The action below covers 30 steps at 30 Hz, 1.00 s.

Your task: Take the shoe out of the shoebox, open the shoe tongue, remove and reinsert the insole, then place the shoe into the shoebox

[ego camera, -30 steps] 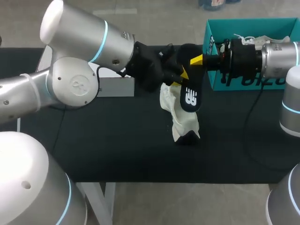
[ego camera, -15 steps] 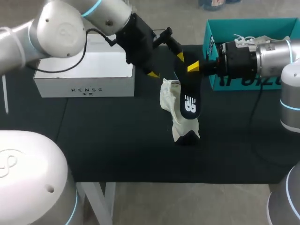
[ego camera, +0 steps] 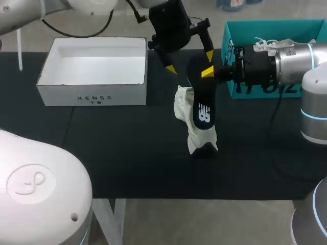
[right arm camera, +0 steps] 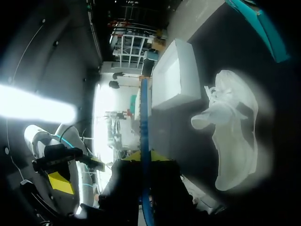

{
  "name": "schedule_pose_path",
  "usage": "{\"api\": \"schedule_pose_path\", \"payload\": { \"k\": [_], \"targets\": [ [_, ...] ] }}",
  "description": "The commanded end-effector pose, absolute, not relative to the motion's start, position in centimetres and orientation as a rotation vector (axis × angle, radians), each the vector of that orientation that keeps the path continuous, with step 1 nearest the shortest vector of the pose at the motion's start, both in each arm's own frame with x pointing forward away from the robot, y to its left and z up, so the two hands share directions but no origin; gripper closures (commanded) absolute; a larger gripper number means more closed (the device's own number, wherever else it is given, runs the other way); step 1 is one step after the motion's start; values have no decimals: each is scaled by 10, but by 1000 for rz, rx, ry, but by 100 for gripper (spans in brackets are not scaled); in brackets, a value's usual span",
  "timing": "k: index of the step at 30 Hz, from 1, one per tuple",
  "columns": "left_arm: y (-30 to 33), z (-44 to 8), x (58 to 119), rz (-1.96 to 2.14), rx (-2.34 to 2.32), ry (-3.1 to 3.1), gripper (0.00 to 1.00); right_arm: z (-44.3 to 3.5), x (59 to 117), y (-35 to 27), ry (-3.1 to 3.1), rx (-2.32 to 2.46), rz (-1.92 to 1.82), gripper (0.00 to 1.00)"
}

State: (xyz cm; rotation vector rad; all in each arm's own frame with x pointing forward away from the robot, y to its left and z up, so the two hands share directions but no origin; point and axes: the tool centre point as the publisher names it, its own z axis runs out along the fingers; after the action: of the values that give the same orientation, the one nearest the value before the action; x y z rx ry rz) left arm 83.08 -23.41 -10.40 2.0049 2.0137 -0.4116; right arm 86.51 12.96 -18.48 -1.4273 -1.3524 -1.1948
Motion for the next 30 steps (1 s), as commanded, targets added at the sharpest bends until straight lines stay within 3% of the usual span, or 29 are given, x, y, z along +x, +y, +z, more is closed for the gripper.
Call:
{"api": "schedule_pose_path", "payload": {
  "k": [1, 30],
  "targets": [
    [-239, -104, 842, -294, 2149, 2068, 0, -192, 866, 131, -1345, -1417, -1185, 100],
    [-248, -96, 852, -291, 2117, 1968, 0, -185, 862, 141, -1317, -1410, -1196, 100]
  ]
}}
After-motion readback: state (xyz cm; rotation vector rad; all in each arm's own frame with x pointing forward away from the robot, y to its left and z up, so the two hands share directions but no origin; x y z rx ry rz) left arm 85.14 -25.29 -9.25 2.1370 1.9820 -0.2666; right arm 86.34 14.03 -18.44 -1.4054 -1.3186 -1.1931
